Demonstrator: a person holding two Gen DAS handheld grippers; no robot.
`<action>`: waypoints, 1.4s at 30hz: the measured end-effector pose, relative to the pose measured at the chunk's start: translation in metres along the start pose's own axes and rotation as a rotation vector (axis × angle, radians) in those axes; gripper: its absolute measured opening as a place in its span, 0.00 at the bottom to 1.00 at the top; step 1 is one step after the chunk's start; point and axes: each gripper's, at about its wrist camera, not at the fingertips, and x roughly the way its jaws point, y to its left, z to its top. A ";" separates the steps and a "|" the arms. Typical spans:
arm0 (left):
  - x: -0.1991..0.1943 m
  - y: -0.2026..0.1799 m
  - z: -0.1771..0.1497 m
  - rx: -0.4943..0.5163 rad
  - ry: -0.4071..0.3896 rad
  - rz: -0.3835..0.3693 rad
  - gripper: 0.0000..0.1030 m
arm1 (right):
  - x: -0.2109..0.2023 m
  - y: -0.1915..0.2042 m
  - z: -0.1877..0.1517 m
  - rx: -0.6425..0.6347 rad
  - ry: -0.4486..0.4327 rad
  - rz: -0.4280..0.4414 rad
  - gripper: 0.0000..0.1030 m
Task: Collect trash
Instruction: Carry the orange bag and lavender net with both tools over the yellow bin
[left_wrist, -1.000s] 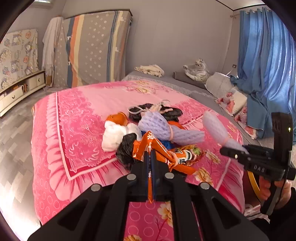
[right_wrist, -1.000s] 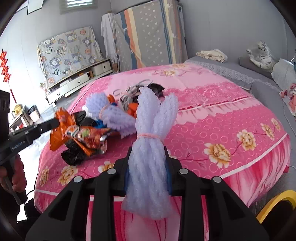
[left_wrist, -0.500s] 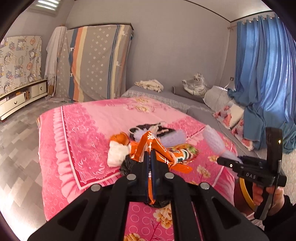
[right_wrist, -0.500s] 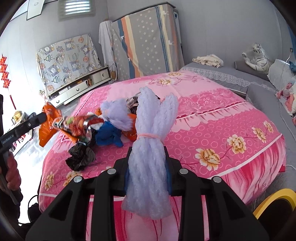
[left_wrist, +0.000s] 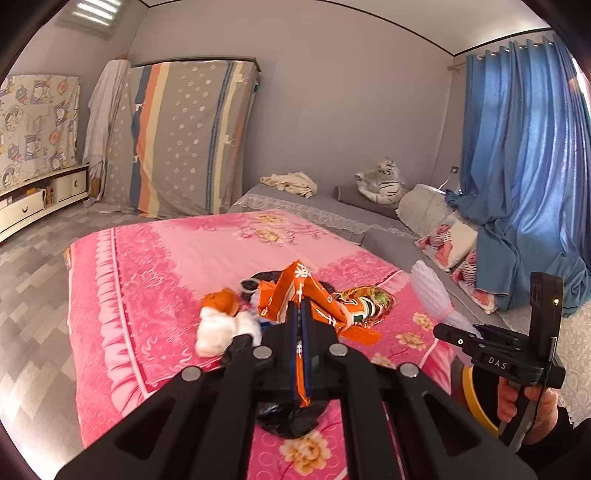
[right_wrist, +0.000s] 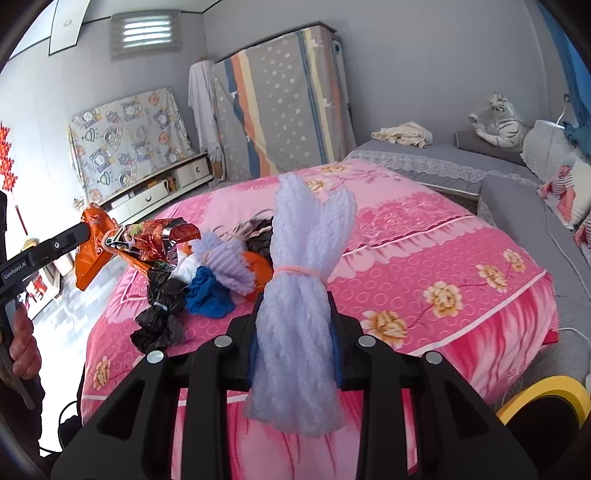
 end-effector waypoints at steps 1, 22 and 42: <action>0.001 -0.003 0.001 0.002 -0.003 -0.005 0.02 | -0.002 -0.002 0.000 0.003 -0.005 -0.004 0.27; 0.040 -0.074 0.018 0.075 0.020 -0.176 0.02 | -0.055 -0.057 -0.002 0.092 -0.107 -0.131 0.27; 0.105 -0.199 0.006 0.212 0.140 -0.430 0.02 | -0.133 -0.140 -0.037 0.264 -0.166 -0.379 0.27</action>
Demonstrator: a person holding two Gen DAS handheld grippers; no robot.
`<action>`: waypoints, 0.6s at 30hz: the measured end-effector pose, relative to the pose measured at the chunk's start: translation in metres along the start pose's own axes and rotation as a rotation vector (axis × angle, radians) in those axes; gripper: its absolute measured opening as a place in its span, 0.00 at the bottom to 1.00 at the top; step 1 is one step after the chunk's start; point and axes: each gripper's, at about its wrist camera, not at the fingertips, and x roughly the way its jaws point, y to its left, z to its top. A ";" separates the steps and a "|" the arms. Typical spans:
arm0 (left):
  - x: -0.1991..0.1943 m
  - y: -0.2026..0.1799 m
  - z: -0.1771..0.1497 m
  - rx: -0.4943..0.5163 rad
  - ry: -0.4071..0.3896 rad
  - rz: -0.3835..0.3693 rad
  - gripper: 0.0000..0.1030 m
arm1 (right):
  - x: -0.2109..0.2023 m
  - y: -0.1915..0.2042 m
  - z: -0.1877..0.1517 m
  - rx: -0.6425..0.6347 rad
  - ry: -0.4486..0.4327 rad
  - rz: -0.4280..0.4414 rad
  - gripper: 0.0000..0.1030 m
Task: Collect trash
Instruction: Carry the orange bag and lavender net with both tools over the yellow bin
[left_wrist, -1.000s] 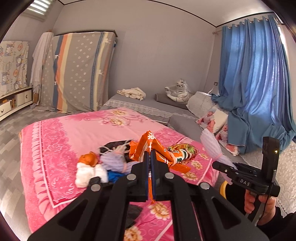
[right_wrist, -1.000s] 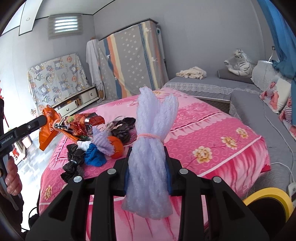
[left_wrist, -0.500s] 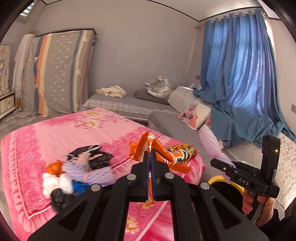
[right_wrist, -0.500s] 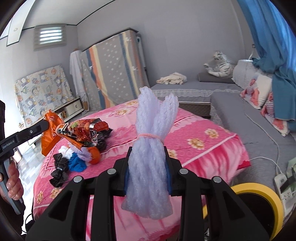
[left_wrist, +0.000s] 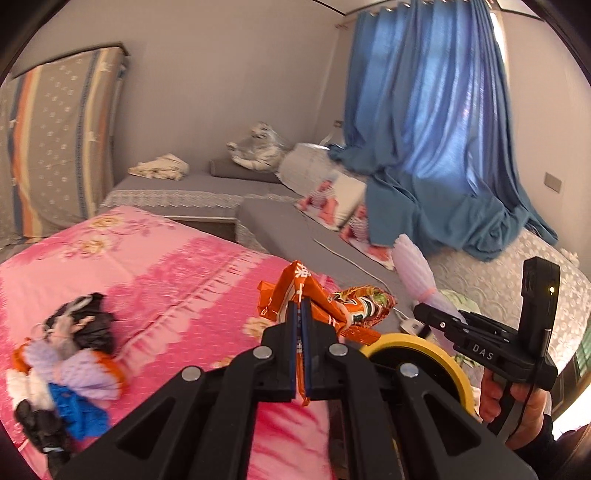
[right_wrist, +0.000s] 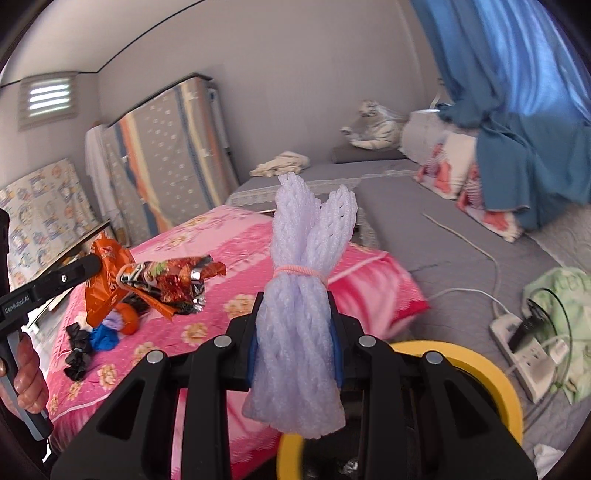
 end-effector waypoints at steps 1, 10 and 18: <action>0.006 -0.005 -0.001 0.007 0.010 -0.013 0.02 | -0.002 -0.007 -0.001 0.011 -0.001 -0.015 0.27; 0.047 -0.050 -0.011 0.084 0.090 -0.086 0.02 | -0.012 -0.048 -0.015 0.077 0.009 -0.110 0.27; 0.081 -0.075 -0.022 0.108 0.165 -0.135 0.02 | -0.015 -0.079 -0.033 0.144 0.046 -0.172 0.27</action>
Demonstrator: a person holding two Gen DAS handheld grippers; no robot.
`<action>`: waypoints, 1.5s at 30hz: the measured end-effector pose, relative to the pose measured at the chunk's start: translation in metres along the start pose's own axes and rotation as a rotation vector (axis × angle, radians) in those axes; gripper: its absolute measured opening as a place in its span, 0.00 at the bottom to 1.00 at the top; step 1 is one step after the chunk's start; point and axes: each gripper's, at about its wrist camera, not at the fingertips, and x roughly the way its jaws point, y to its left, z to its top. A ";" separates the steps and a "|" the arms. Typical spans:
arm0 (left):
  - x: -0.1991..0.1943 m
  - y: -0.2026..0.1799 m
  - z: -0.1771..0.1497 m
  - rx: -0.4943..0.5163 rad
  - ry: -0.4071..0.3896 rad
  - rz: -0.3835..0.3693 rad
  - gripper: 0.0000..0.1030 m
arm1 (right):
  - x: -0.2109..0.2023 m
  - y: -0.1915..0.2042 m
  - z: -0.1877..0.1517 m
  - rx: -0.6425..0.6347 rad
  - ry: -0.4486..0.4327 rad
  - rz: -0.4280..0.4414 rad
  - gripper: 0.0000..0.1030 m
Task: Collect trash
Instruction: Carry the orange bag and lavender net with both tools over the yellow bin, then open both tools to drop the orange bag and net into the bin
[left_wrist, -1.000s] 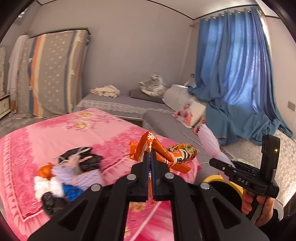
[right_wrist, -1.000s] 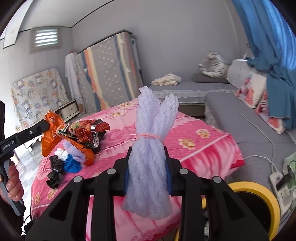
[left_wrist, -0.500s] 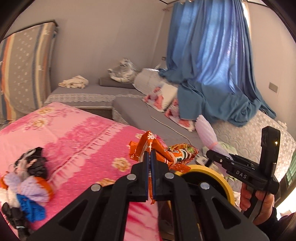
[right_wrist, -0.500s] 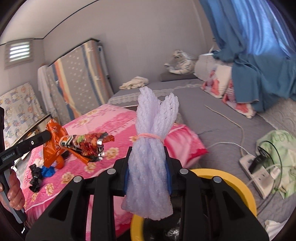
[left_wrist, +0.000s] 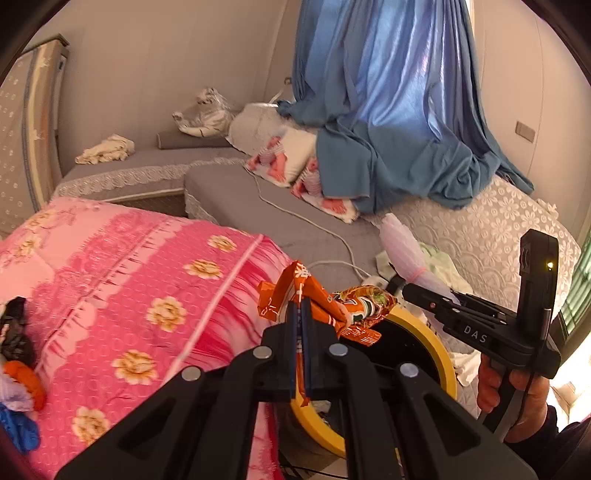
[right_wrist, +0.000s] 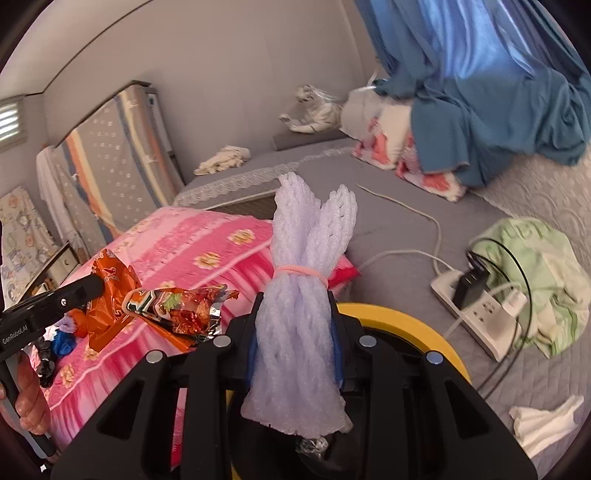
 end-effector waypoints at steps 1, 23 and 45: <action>0.006 -0.003 -0.001 0.003 0.012 -0.007 0.02 | 0.001 -0.005 -0.003 0.011 0.010 -0.012 0.27; 0.062 -0.028 -0.027 -0.018 0.162 -0.104 0.18 | 0.011 -0.049 -0.024 0.136 0.084 -0.075 0.40; -0.052 0.058 -0.012 -0.123 -0.095 0.163 0.88 | 0.021 0.058 0.011 -0.036 -0.004 0.178 0.73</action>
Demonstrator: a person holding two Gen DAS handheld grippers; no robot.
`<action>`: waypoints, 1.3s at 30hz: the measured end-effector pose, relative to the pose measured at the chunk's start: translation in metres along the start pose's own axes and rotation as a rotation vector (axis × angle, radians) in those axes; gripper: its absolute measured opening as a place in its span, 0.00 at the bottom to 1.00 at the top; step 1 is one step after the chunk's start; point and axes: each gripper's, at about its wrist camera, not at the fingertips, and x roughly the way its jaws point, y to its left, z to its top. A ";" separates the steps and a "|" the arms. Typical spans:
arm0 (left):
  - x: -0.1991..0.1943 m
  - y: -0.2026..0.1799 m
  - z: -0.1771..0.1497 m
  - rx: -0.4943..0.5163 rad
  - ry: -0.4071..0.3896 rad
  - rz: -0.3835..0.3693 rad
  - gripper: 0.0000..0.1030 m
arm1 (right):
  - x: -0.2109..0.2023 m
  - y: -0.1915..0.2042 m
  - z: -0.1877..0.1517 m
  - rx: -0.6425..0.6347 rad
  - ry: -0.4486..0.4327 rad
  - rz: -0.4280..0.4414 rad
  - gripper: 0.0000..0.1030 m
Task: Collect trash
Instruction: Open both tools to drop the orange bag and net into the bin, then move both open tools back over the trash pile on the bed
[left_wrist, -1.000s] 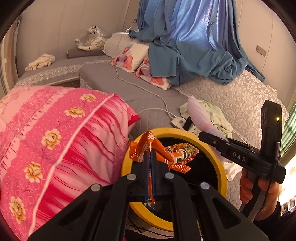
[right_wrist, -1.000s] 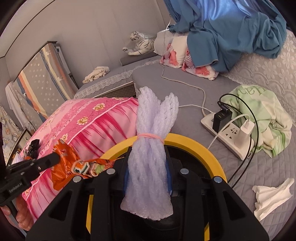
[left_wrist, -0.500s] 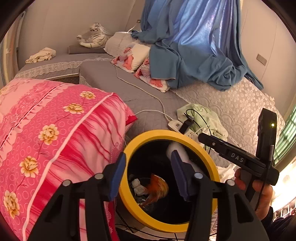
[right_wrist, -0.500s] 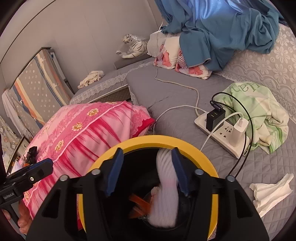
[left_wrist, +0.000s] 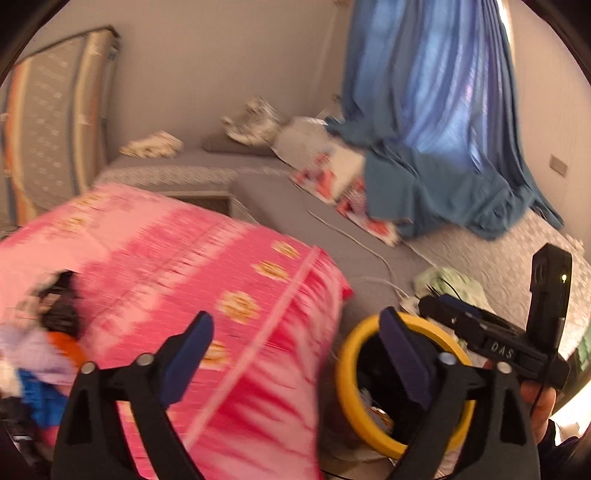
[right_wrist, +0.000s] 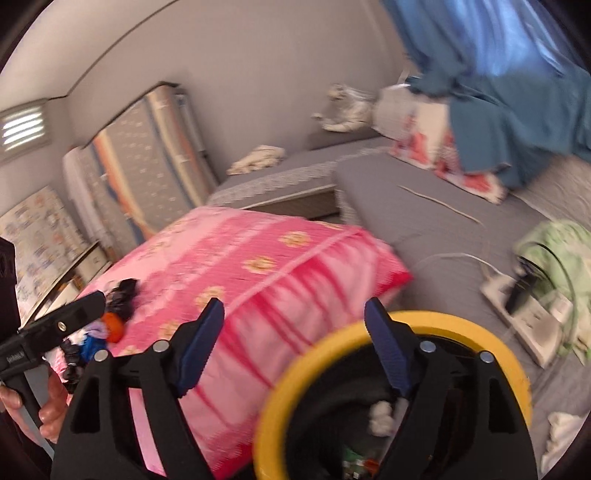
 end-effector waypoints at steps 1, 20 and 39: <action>-0.013 0.011 0.002 -0.009 -0.024 0.027 0.90 | 0.003 0.009 0.002 -0.012 0.000 0.017 0.74; -0.137 0.154 -0.044 -0.220 -0.102 0.341 0.92 | 0.071 0.174 -0.005 -0.283 0.103 0.251 0.78; -0.153 0.188 -0.107 -0.354 -0.010 0.401 0.92 | 0.129 0.247 -0.043 -0.464 0.238 0.347 0.78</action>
